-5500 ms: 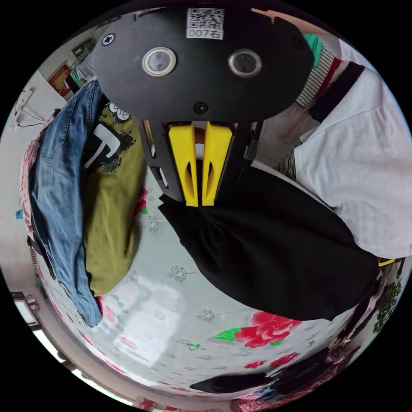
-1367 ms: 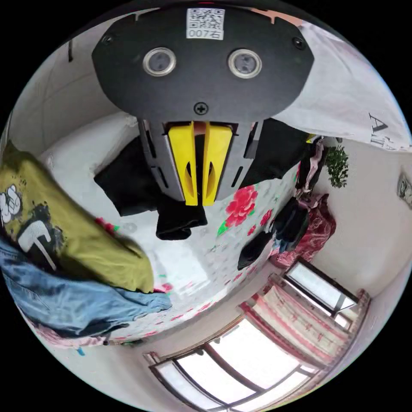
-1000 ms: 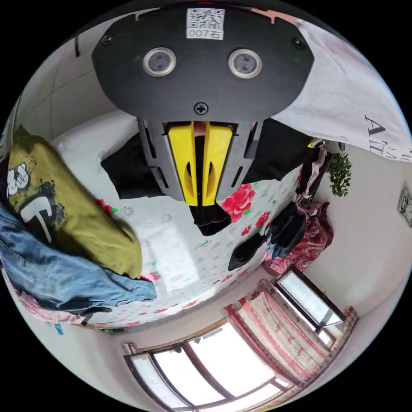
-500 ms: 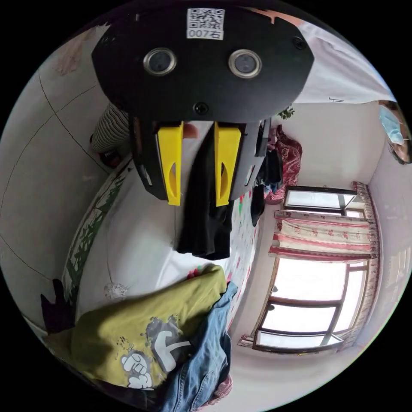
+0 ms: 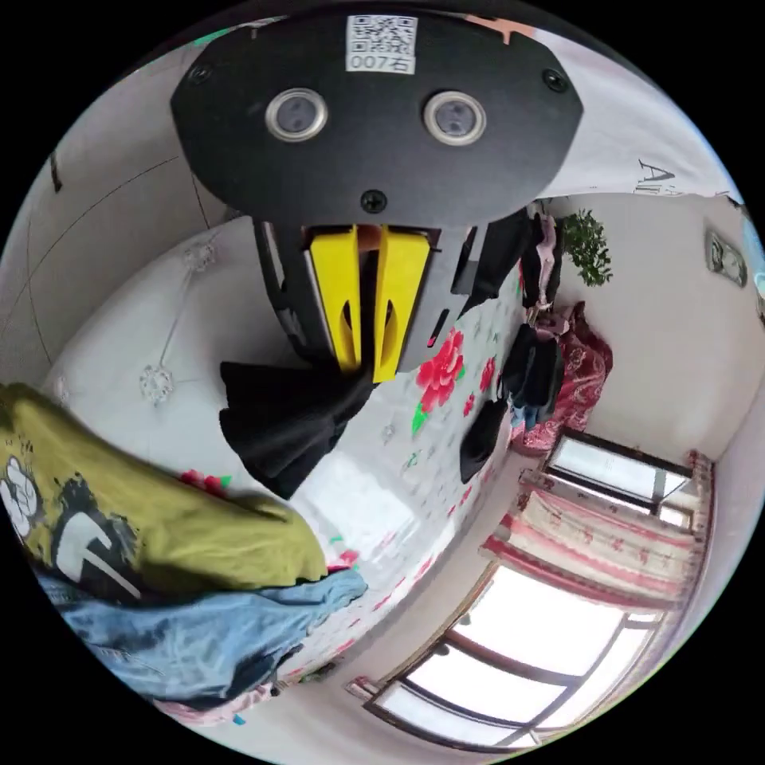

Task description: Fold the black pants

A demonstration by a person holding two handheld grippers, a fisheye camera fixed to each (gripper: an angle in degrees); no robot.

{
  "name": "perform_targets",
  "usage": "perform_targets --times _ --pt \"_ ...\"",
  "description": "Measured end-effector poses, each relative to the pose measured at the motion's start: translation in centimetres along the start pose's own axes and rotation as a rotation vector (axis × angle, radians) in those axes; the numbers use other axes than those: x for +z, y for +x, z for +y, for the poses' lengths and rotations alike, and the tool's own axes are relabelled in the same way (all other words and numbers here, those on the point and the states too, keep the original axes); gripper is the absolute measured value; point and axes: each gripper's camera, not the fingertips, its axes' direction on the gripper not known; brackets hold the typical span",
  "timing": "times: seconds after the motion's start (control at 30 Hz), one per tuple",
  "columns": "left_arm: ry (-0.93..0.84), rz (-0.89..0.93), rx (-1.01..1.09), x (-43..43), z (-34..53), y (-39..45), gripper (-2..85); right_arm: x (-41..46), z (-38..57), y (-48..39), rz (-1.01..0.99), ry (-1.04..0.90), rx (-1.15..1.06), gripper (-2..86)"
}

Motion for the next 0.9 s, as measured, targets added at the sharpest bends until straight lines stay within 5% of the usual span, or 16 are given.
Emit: perform_targets --times 0.17,0.27,0.5,0.9 --pt "-0.039 0.058 0.001 1.7 -1.7 -1.3 13.4 4.3 0.8 -19.6 0.007 -0.194 -0.818 -0.1" --pt "-0.062 0.072 0.005 2.7 -2.6 -1.7 13.7 10.1 5.5 -25.8 -0.164 -0.415 -1.032 0.2" --pt "-0.079 0.102 -0.01 3.2 -3.6 -2.8 12.0 27.9 19.4 -27.3 -0.141 -1.053 -1.108 4.1" --pt "-0.087 0.176 0.006 2.7 -5.0 -3.7 11.6 27.3 23.6 -31.3 -0.149 -0.906 -1.337 9.8"
